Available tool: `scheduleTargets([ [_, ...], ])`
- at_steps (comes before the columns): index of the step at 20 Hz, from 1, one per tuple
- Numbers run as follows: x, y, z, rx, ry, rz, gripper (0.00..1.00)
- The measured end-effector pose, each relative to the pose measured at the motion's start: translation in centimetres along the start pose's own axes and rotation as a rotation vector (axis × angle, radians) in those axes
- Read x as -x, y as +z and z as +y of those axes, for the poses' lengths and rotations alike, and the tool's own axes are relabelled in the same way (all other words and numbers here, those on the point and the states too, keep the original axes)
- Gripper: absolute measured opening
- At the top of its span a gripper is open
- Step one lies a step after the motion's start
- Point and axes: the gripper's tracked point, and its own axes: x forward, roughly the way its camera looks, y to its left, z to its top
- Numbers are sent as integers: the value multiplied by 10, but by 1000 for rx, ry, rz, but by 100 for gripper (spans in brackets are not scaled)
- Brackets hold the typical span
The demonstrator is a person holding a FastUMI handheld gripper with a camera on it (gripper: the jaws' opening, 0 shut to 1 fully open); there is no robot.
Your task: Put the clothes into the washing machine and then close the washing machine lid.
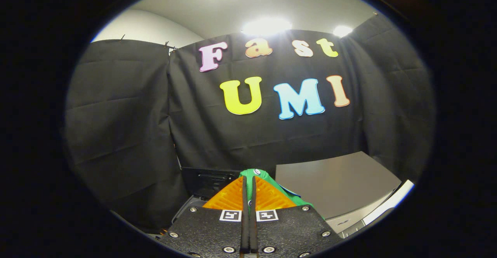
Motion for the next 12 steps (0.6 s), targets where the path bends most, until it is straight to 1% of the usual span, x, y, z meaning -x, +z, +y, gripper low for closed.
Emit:
scheduleTargets([
  [2, -16, 0, 23, -4, 28, -1, 0],
  [6, -53, -15, 72, 20, 99, 31, 0],
  [12, -105, -54, 123, -1, 183, 101, 0],
])
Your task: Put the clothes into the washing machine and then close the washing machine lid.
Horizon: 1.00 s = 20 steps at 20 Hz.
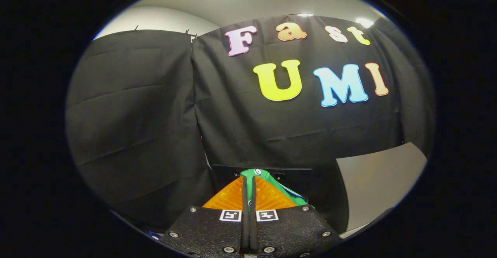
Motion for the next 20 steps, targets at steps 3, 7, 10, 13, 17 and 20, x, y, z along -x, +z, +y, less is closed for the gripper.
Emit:
scheduleTargets([
  [3, -30, -22, 12, -1, 25, 44, 0],
  [7, -64, -50, 20, 17, 42, 98, 0],
  [10, -88, -75, 19, 35, 49, 144, 0],
  [13, -106, -104, 15, 48, 53, 196, 0],
  [17, -124, -145, 5, 41, 45, 265, 0],
  [20, -133, -173, 0, 53, 39, 316, 0],
])
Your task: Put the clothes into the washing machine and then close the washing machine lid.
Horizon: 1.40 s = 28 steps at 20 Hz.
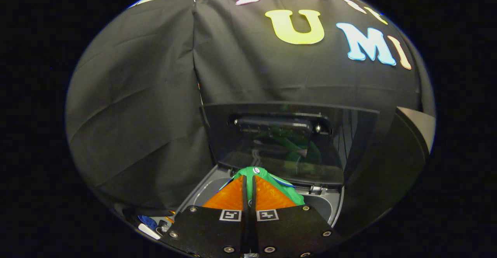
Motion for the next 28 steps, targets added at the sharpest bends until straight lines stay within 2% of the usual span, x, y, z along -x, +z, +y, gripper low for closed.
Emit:
scheduleTargets([
  [6, -18, -43, -2, 25, -5, 81, 6],
  [9, -19, -51, -10, 23, -47, 97, 43],
  [13, -15, -57, -8, 1, -58, 94, 92],
  [14, -13, -58, -9, 2, -61, 96, 96],
  [16, -8, -54, -6, 5, -57, 71, 95],
  [19, 5, -28, -1, 25, -61, -41, 96],
  [23, 23, 35, 5, 44, -67, -231, 95],
  [28, 25, 92, -6, 32, -127, -347, 95],
])
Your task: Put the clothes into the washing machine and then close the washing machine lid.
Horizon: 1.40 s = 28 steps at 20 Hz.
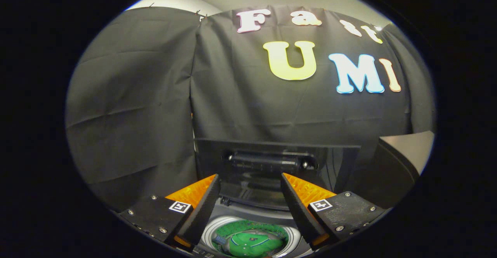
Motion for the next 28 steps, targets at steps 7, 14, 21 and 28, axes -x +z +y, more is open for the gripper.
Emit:
scheduleTargets([
  [7, -46, 53, -28, -45, -122, -65, 95],
  [14, -102, 58, -45, -41, -193, 43, 95],
  [21, -129, 15, -47, -86, -233, 250, 95],
  [28, -118, 15, -43, -72, -238, 240, 96],
])
